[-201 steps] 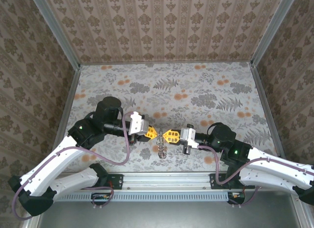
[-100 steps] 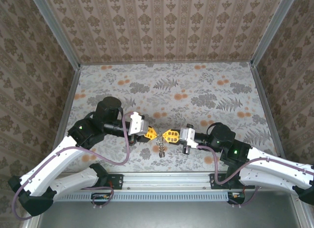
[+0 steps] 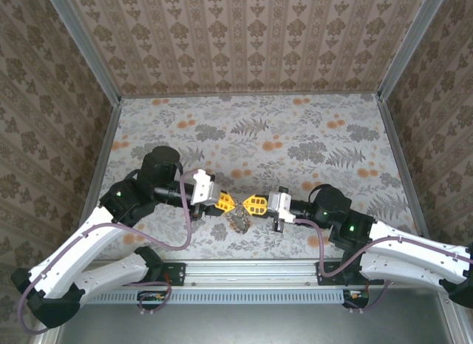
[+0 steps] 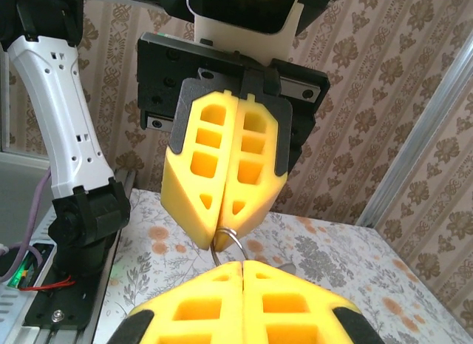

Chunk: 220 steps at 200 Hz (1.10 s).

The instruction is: Put the keys on the keyring

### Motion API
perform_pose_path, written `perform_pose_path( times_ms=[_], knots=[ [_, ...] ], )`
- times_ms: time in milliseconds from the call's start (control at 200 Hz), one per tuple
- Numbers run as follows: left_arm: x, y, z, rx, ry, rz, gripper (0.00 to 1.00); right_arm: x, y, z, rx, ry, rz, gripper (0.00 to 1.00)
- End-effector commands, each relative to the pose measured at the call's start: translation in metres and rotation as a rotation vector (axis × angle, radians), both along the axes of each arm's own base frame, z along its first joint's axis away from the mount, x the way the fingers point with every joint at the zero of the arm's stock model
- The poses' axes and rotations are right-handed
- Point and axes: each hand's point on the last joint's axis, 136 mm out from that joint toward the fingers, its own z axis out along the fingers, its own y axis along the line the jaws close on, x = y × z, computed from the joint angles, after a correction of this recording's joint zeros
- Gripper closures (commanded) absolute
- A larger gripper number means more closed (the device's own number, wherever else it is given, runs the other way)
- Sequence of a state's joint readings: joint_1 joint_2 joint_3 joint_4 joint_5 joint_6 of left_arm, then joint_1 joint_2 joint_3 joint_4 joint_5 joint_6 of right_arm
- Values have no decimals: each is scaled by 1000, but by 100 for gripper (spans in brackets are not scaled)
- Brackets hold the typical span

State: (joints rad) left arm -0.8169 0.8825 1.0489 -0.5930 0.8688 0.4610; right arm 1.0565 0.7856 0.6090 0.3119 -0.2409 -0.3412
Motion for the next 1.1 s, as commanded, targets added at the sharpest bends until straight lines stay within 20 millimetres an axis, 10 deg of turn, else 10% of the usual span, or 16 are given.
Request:
perform_pose_path(
  times_ms=[0, 1095],
  knots=[
    [-12, 4, 25, -81, -44, -57, 100, 2, -2, 14, 44, -25, -7, 100],
    [-5, 5, 25, -94, -58, -16, 100, -13, -13, 14, 61, 81, 51, 100]
  ],
)
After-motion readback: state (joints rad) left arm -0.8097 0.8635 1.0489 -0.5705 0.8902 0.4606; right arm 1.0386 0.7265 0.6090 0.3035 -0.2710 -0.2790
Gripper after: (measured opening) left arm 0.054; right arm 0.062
